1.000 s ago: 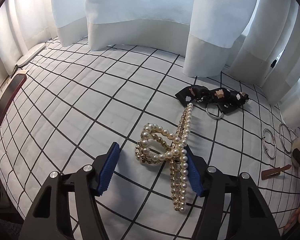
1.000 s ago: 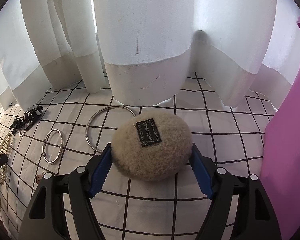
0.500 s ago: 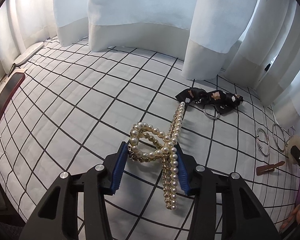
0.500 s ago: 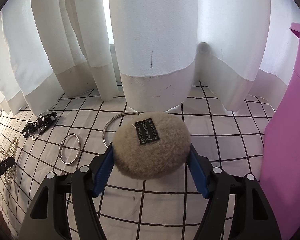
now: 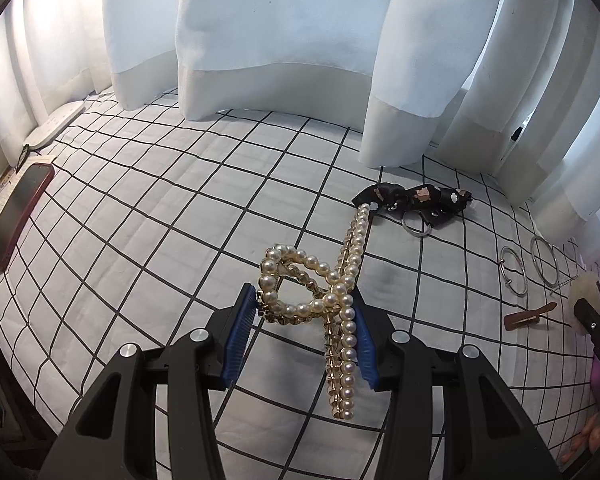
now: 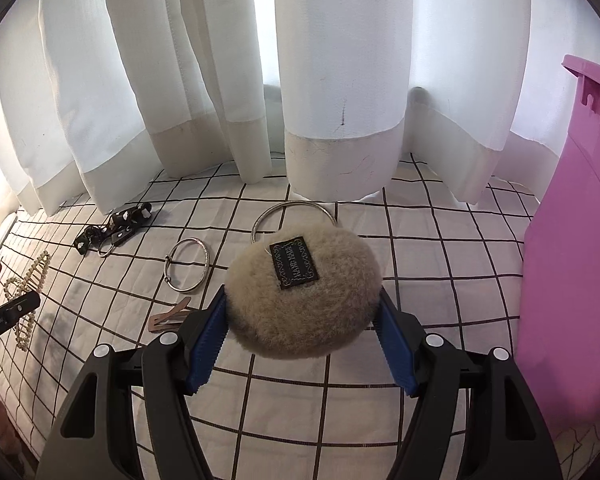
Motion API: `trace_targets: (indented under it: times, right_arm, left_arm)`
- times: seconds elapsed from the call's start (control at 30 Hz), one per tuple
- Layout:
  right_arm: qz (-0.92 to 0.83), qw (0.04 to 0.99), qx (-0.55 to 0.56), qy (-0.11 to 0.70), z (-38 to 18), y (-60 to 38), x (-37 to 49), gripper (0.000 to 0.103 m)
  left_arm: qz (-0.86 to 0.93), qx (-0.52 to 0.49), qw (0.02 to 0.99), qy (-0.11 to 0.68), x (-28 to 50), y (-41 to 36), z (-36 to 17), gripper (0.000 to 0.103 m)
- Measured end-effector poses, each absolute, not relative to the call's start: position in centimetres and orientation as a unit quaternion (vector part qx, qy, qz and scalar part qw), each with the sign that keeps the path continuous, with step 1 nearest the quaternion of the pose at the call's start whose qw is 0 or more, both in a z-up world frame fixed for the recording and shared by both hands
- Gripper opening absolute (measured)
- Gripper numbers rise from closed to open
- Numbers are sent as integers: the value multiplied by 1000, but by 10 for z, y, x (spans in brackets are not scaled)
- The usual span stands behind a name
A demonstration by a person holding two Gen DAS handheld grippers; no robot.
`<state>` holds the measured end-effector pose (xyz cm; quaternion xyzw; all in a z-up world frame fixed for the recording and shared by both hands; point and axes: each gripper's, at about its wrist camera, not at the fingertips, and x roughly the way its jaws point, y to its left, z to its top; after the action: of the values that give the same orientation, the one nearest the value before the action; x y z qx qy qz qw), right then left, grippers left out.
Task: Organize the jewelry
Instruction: 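Carry the pearl clip and pom-pom ball over the pink tub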
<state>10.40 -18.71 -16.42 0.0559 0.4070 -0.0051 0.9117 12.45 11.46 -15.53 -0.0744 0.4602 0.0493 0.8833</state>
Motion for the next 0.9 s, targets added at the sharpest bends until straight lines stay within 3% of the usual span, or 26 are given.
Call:
trace_targets:
  times: [0.53,0.9]
  right_arm:
    - [7,923,57,380,-78,-153,39,67]
    - [-25,942,81,326,3,-172,-23,67]
  left_arm:
    - [-31,-20,907,420,97,111,-66,44]
    - [-152,9,909,388,73,53,-7,45]
